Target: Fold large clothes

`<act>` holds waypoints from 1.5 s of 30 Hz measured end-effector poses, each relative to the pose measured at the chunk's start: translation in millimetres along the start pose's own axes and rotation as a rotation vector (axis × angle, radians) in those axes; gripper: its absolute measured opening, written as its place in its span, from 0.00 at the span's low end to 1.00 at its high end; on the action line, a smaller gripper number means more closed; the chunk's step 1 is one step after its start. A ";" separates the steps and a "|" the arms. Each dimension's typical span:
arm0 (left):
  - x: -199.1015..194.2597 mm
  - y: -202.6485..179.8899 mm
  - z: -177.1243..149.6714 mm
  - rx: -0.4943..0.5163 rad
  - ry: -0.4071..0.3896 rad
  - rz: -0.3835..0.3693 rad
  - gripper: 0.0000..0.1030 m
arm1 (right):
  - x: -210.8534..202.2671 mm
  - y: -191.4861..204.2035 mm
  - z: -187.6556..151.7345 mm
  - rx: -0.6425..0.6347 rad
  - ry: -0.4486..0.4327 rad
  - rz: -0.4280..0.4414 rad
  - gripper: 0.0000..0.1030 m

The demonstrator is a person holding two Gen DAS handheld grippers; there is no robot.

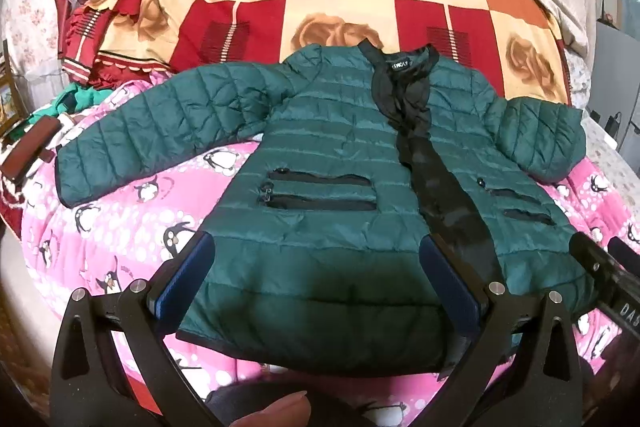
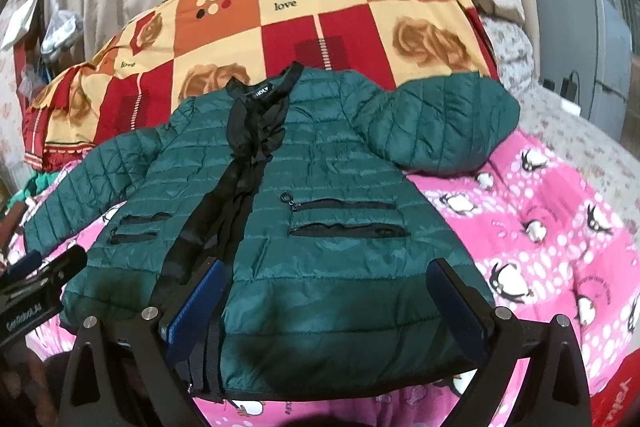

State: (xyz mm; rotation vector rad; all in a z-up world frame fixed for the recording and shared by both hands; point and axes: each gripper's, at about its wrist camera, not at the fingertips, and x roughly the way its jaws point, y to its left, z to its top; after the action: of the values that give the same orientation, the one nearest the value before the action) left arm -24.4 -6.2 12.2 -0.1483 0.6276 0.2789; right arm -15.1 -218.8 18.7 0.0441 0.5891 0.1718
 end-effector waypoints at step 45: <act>4.2 7.2 -3.4 -0.039 0.022 -0.041 1.00 | 2.3 4.7 -1.3 -0.023 0.012 -0.004 0.96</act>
State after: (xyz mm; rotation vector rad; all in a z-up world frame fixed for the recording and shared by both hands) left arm -25.2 0.7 6.5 -0.2020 0.6400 0.2500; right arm -14.7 -213.8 16.8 0.0199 0.5993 0.1745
